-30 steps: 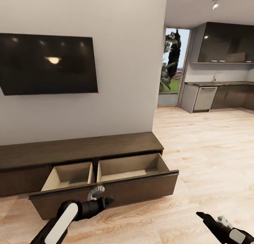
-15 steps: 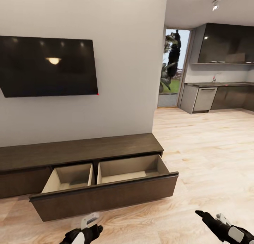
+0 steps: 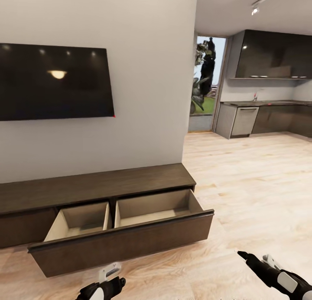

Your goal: Place each of the two pumpkins and all three candles from the living room inside a cabinet in the living room (use any cabinet), then make sure every cabinet is closed, and position the cauldron so it is next to a table in the living room.

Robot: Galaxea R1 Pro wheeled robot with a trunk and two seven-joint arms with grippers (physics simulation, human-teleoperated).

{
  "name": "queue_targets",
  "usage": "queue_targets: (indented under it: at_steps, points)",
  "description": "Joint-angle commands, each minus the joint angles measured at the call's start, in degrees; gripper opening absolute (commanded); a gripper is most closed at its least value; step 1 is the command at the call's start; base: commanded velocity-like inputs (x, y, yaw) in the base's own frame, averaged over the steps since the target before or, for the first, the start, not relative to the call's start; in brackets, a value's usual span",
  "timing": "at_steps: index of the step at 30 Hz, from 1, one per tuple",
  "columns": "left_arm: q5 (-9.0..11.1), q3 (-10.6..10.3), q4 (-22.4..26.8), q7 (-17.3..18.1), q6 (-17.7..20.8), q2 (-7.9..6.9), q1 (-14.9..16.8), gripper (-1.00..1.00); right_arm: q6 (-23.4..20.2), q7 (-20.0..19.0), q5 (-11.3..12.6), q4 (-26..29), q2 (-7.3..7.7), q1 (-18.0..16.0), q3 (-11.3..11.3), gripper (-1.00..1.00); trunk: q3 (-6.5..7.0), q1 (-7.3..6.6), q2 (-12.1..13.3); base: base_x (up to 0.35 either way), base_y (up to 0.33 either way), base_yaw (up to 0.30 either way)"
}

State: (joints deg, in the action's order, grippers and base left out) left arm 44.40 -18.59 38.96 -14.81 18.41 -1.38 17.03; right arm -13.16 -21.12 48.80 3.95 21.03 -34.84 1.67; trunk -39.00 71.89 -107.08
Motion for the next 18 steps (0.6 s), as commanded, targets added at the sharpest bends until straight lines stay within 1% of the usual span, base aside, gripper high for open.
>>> queue_targets:
  at_steps: [1,4,6,7,8,9,12,16,18]
  points:
    - [0.6,-0.3,0.2,-0.6,0.1,-0.08,0.0,1.00,-0.2,-0.1,0.4,0.0,0.00,0.0,0.2,1.00,-0.06,-0.01,0.0,-0.007,0.015,-0.275]
    - [0.5,-0.5,0.1,-0.6,-0.2,-0.04,0.0,1.00,-0.2,0.0,0.4,0.0,-0.02,-0.1,0.2,1.00,-0.06,-0.01,0.0,-0.108,0.083,-0.284]
    - [0.5,-0.9,0.0,-0.6,-1.6,-0.03,0.0,1.00,-0.1,0.0,0.4,0.0,-0.02,-0.1,0.2,1.00,-0.09,-0.01,0.0,-0.172,0.117,-0.287]
    - [0.5,-1.6,0.0,-0.6,-3.1,-0.03,0.0,1.00,-0.1,0.0,0.4,0.0,-0.04,-0.1,0.2,1.00,-0.10,-0.01,0.0,-0.196,0.117,-0.288]
    - [0.5,-1.9,0.0,-0.6,-3.5,-0.03,0.0,1.00,-0.1,0.0,0.4,0.0,-0.04,-0.1,0.2,1.00,-0.12,-0.01,0.0,-0.201,0.113,-0.288]
    - [0.6,-3.1,0.0,-0.6,-4.4,-0.02,-0.1,1.00,-0.1,0.0,0.4,0.0,-0.05,-0.1,0.2,1.00,-0.14,-0.01,0.0,-0.213,0.102,-0.289]
    - [0.5,-5.6,0.0,-0.6,-5.1,-0.02,0.0,1.00,-0.1,0.0,0.4,0.0,-0.03,-0.1,0.2,1.00,-0.20,-0.01,0.0,-0.233,0.093,-0.289]
    - [0.5,-6.4,0.0,-0.6,-5.3,-0.02,0.0,1.00,0.0,0.1,0.4,0.0,-0.19,-0.1,0.2,1.00,-0.30,-0.01,0.0,-0.242,0.057,-0.289]
    - [0.5,-6.5,0.0,-0.6,-5.3,-0.02,0.0,1.00,1.2,0.1,0.4,0.0,-0.74,-0.1,0.2,1.00,-0.34,-0.01,0.0,-0.222,0.018,-0.289]
